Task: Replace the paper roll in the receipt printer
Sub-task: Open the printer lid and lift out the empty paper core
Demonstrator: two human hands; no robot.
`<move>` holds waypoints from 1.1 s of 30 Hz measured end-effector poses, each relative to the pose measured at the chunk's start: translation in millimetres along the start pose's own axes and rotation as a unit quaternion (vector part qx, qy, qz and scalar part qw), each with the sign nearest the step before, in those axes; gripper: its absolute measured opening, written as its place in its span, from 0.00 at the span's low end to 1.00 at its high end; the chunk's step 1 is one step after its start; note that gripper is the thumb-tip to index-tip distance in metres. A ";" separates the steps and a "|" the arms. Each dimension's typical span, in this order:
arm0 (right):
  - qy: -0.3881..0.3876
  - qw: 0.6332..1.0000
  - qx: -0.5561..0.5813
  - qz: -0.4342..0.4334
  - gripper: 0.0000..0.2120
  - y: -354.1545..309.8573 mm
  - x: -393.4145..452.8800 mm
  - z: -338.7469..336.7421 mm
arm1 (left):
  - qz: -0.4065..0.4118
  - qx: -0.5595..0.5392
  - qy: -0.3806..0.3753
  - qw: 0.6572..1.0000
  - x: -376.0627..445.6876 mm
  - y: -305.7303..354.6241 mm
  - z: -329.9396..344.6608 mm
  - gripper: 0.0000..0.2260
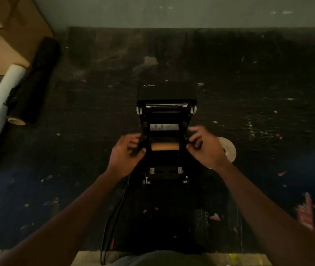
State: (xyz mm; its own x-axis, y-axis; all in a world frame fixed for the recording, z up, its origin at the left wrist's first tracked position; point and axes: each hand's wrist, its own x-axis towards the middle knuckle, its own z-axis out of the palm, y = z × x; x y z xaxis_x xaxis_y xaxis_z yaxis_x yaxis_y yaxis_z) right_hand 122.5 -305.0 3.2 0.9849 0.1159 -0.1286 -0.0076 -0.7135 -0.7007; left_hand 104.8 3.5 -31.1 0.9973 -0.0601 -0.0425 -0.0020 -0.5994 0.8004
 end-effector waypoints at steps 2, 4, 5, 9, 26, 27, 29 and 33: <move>-0.061 0.995 -0.077 -0.018 0.32 6.5 -1.0 12.9 | 0.014 0.071 -0.046 0.996 -4.2 -9.1 11.1 0.27; -0.070 0.990 -0.118 -0.031 0.33 9.1 3.1 23.1 | 0.015 0.102 -0.064 0.993 -1.4 -13.8 19.2 0.30; -0.069 0.988 -0.133 -0.035 0.32 8.7 7.0 26.3 | 0.018 0.112 -0.062 0.992 1.3 -15.1 22.2 0.30; -0.084 0.984 -0.156 -0.034 0.22 6.5 24.7 26.6 | 0.041 0.130 -0.041 0.990 11.9 -12.8 30.3 0.26; 0.020 0.892 0.423 0.157 0.18 8.2 -105.3 -4.3 | -0.201 -0.321 -0.075 0.923 -68.8 71.2 39.9 0.07; 0.042 0.880 0.435 0.184 0.17 21.2 -118.0 -2.4 | -0.205 -0.315 -0.082 0.923 -75.5 72.8 45.8 0.07; 0.094 0.883 0.391 0.243 0.14 53.0 -140.5 3.9 | -0.202 -0.294 -0.093 0.929 -86.2 78.1 58.4 0.06; 0.153 0.938 0.076 0.300 0.08 114.9 -167.4 21.3 | -0.201 -0.260 -0.128 0.936 -99.3 93.0 89.2 0.05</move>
State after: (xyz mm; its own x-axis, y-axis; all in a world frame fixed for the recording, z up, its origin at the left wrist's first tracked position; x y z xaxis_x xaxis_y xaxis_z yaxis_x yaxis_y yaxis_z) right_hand -46.9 -391.6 -70.7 0.7985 -0.4964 -0.3407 -0.5786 -0.4762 -0.6621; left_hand -1.0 -117.5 -5.7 0.8592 -0.1416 -0.4917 0.4724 -0.1493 0.8686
